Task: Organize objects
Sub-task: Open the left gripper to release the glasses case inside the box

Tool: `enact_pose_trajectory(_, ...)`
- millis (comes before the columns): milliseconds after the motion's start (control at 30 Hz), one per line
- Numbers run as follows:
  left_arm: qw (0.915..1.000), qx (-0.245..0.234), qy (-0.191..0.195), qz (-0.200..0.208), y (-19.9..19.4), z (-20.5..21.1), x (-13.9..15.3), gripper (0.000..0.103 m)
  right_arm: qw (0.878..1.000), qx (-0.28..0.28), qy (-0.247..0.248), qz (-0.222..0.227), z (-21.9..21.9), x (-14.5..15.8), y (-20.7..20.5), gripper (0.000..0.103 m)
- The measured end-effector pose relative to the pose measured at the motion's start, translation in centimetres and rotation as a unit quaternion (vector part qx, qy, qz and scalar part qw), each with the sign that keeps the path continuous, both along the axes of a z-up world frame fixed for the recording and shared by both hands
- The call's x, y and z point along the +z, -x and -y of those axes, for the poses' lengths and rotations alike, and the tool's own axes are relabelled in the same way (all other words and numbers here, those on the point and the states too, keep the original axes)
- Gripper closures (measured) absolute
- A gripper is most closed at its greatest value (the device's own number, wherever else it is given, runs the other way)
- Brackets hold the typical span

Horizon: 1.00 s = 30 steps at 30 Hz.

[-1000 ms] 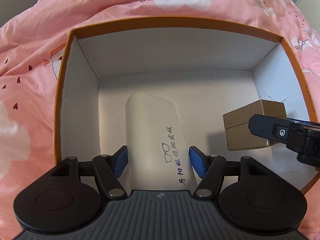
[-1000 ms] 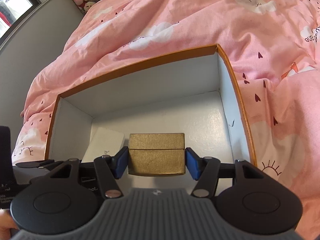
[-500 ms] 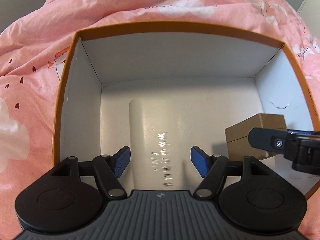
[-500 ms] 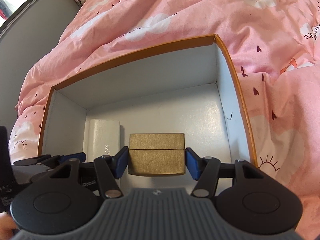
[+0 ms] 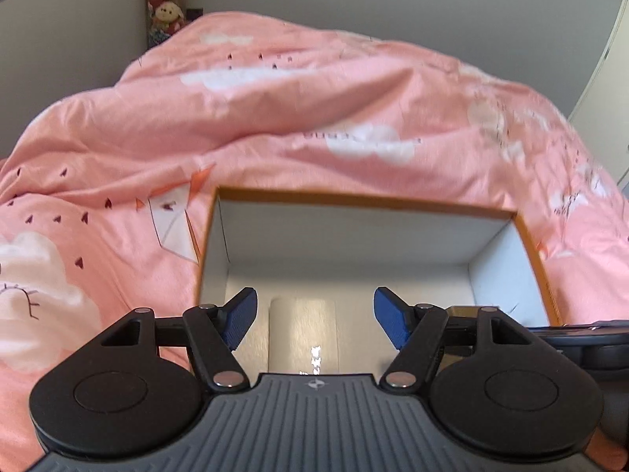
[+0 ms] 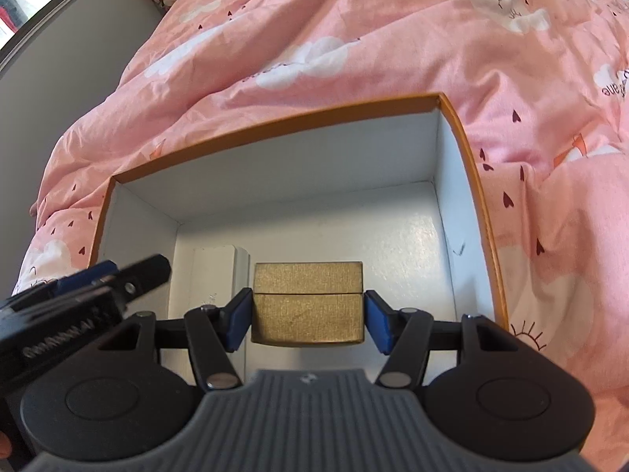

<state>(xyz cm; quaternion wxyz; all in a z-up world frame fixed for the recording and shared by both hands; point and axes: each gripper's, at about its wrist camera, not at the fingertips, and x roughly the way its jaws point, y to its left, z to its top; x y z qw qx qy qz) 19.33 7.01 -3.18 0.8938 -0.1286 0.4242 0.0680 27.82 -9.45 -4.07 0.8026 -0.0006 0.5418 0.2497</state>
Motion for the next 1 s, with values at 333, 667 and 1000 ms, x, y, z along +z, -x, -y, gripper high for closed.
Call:
enact_pose_trajectory(333,0.9989,0.012,0.041,0.018,0.3,-5.2,2.5,0.024,0.999,0.021,-0.013,0.023,-4.3,1.2,-0.9,0.041)
enact_pose_trajectory(667,0.9976,0.037,0.058,-0.010,-1.2,-8.3,0.4,0.039,0.999,0.006,-0.010,0.042,-8.3,-1.2,-3.5,0.041)
enact_pose_trajectory(1000,0.9970,0.045,0.057,-0.026,-1.5,-8.8,-1.4,0.060,0.999,0.010,-0.019,0.030,-11.6,-3.8,-4.7,0.041)
